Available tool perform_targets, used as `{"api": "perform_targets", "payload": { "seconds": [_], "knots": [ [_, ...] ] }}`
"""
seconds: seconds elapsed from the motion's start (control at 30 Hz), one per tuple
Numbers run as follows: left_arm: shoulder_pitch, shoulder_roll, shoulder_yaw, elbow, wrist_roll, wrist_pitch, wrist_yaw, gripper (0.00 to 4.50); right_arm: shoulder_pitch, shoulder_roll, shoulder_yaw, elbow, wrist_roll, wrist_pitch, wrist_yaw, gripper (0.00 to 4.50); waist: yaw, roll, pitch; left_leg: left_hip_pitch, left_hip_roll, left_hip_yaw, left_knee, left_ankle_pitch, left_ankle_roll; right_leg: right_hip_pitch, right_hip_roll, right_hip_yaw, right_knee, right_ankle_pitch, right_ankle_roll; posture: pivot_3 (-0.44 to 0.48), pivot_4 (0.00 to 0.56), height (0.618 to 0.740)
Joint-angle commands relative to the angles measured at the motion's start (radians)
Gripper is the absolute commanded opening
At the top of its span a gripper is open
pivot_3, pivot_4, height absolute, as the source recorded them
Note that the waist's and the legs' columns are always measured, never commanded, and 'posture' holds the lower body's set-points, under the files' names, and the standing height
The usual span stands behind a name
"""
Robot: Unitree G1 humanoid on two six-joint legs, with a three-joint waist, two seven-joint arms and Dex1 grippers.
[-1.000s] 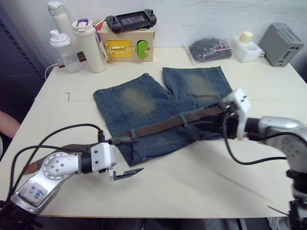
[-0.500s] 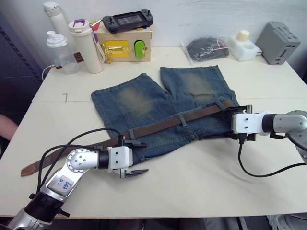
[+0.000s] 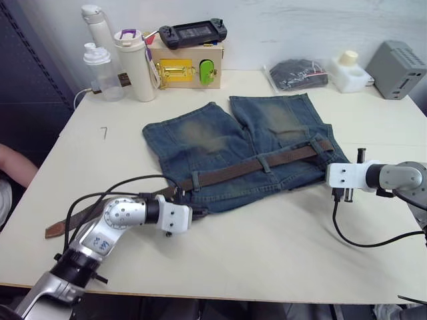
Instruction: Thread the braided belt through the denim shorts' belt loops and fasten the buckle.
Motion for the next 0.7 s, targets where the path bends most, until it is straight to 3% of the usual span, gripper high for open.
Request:
{"api": "perform_targets", "payload": {
  "seconds": [0.03, 0.17, 0.33, 0.7],
  "knots": [
    [-0.054, 0.065, 0.015, 0.235, 0.122, -0.096, 0.02, 0.6, 0.14, -0.006, -0.034, -0.167, 0.086, 0.244, 0.105, 0.08, 0.006, 0.0, -0.001, 0.0, 0.0, -0.001, 0.0, 0.0, 0.0, 0.0, 0.0, 0.0, 0.0, 0.0, 0.0, 0.0, 0.15, 0.645],
    [-0.121, 0.12, 0.02, 0.419, 0.151, -0.2, 0.027, 0.6, 0.243, 0.014, -0.08, -0.413, 0.166, 0.466, 0.125, 0.08, 0.01, 0.0, -0.004, -0.001, 0.003, -0.001, -0.001, 0.0, -0.002, 0.001, 0.0, -0.002, 0.001, 0.0, 0.0, 0.0, 0.15, 0.645],
    [-0.143, 0.169, 0.022, 0.501, 0.16, -0.28, 0.036, 0.6, 0.28, 0.042, -0.089, -0.552, 0.187, 0.595, 0.1, 0.08, -0.014, -0.003, -0.009, 0.0, 0.005, -0.001, -0.005, -0.001, -0.003, 0.0, 0.002, -0.003, -0.001, -0.001, 0.0, 0.0, 0.15, 0.645],
    [-0.088, 0.14, 0.051, 0.422, 0.09, -0.262, 0.023, 0.6, 0.249, 0.078, -0.052, -0.482, 0.136, 0.57, 0.048, 0.08, -0.033, -0.011, -0.014, 0.004, 0.007, -0.001, -0.009, 0.0, -0.005, 0.002, 0.002, -0.004, -0.002, -0.001, 0.0, 0.0, 0.15, 0.645]
  ]
}}
